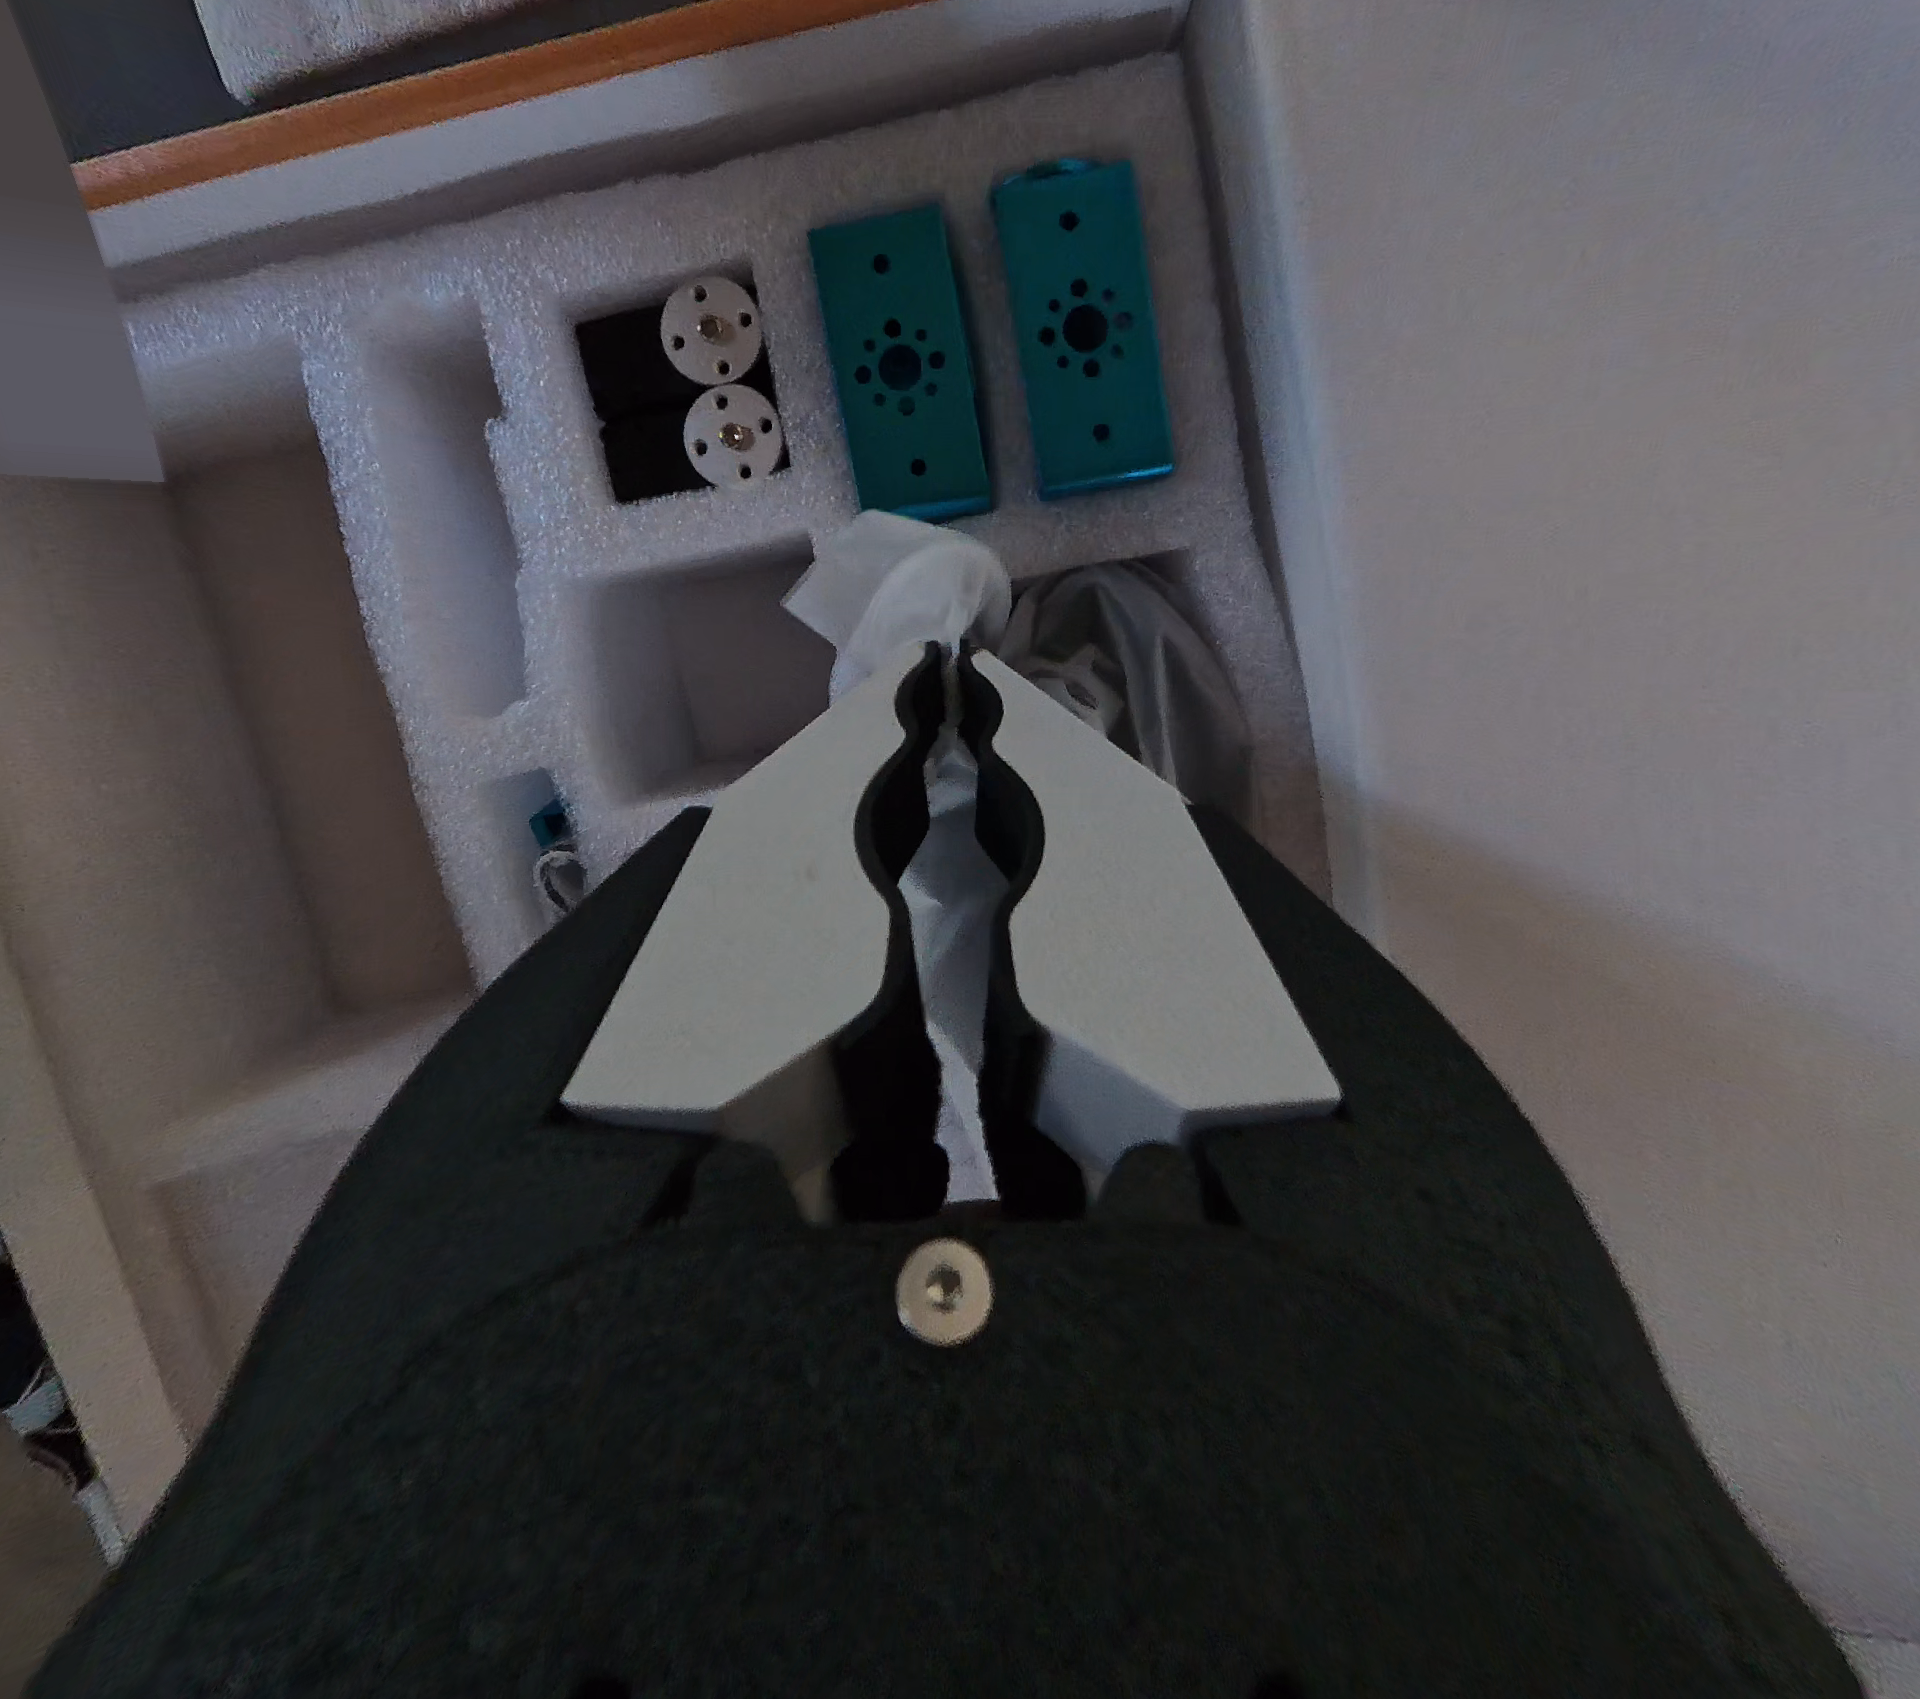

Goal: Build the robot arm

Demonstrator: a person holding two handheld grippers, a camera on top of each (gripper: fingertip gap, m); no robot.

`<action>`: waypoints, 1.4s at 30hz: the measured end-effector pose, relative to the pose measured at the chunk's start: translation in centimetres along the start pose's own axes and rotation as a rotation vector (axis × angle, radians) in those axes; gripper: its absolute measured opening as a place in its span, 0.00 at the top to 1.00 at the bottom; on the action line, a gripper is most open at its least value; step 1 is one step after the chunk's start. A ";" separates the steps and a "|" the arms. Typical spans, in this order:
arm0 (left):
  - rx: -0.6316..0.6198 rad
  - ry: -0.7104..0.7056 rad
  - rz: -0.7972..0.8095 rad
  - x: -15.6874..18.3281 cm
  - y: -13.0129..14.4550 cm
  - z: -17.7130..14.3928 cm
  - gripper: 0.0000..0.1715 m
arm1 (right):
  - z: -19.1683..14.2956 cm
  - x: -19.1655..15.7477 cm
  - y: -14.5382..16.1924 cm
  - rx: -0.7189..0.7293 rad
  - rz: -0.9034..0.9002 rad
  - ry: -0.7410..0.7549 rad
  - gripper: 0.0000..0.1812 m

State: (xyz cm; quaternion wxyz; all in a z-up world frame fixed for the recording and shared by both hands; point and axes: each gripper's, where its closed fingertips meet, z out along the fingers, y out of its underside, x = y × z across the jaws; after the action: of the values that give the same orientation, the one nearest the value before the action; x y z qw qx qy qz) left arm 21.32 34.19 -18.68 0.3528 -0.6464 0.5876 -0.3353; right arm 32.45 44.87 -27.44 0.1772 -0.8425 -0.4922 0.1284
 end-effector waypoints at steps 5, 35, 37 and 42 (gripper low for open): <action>-0.172 -0.022 -0.011 -4.3 1.1 10.9 1.00 | -1.2 0.1 -0.5 0.122 0.007 0.048 1.00; 0.408 0.469 -0.289 3.0 -7.1 4.3 0.56 | -16.1 -14.3 -9.2 0.675 0.014 -0.135 1.00; 0.380 0.511 -0.327 4.2 -6.3 3.0 0.57 | -15.8 -15.6 -9.8 0.690 0.032 -0.146 0.99; 0.437 0.572 -0.459 6.0 -4.4 -0.4 0.58 | -14.2 -18.3 -11.1 0.720 0.145 -0.158 0.70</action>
State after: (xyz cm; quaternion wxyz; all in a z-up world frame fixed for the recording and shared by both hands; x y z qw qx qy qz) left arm 23.77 28.44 -14.56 0.2204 -0.5514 0.4177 -0.6877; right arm 20.49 31.46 -9.07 0.4140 -0.7464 -0.3665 0.3703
